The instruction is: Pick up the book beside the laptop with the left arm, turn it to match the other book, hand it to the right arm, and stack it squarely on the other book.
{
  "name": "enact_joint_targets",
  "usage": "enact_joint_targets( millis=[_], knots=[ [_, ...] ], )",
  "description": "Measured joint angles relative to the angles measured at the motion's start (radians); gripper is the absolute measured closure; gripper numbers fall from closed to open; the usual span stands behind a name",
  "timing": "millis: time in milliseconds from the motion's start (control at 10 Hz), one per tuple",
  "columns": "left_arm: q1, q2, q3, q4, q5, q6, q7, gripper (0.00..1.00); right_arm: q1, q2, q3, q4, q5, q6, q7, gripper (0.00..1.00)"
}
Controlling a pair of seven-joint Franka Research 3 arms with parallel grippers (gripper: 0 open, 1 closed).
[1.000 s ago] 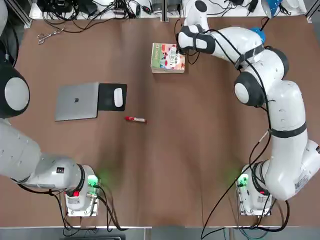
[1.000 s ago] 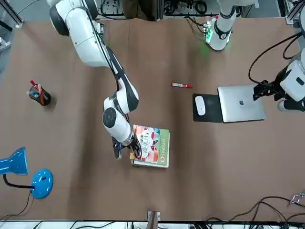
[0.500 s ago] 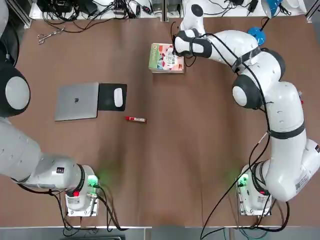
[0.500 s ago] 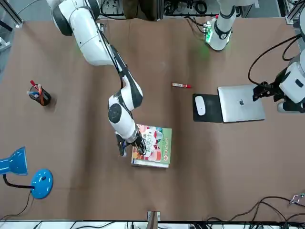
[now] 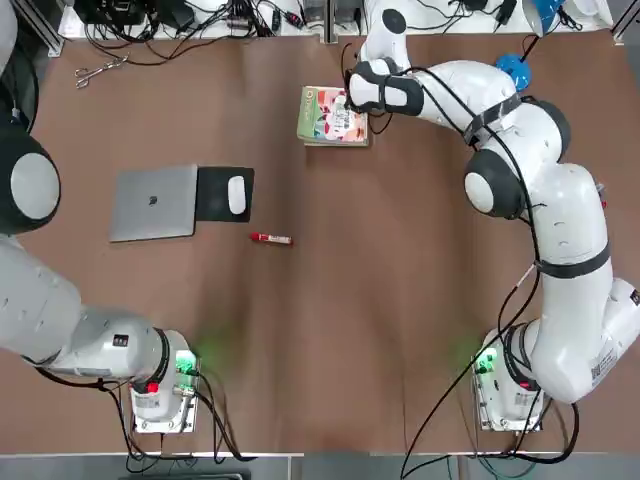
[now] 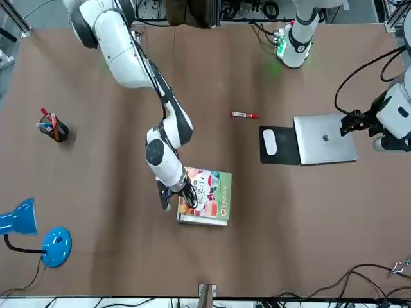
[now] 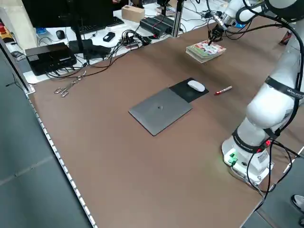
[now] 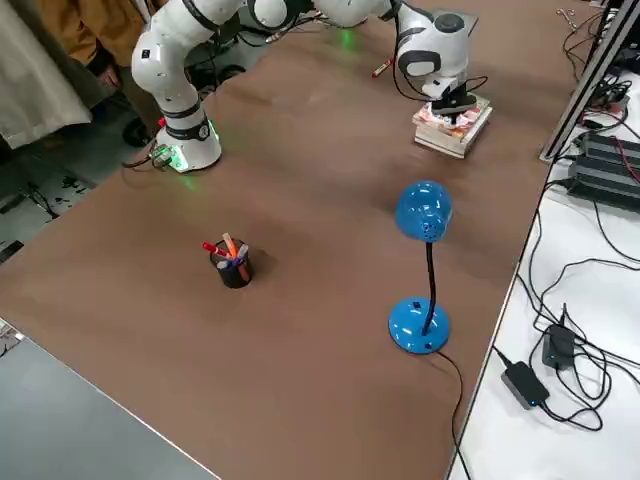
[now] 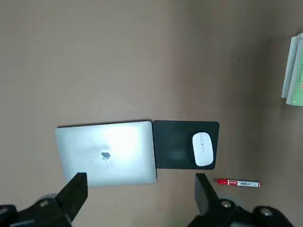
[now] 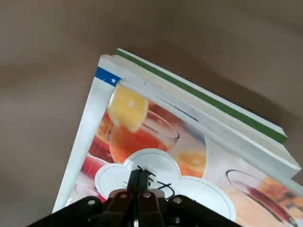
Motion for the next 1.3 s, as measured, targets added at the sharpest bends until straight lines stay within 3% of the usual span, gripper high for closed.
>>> enact_joint_targets(
  millis=[1300],
  knots=[
    [0.0,0.0,0.0,0.0,0.0,0.0,0.0,0.0,-0.007,0.025,0.0,0.037,0.0,0.004,0.0,0.98]
  ],
)
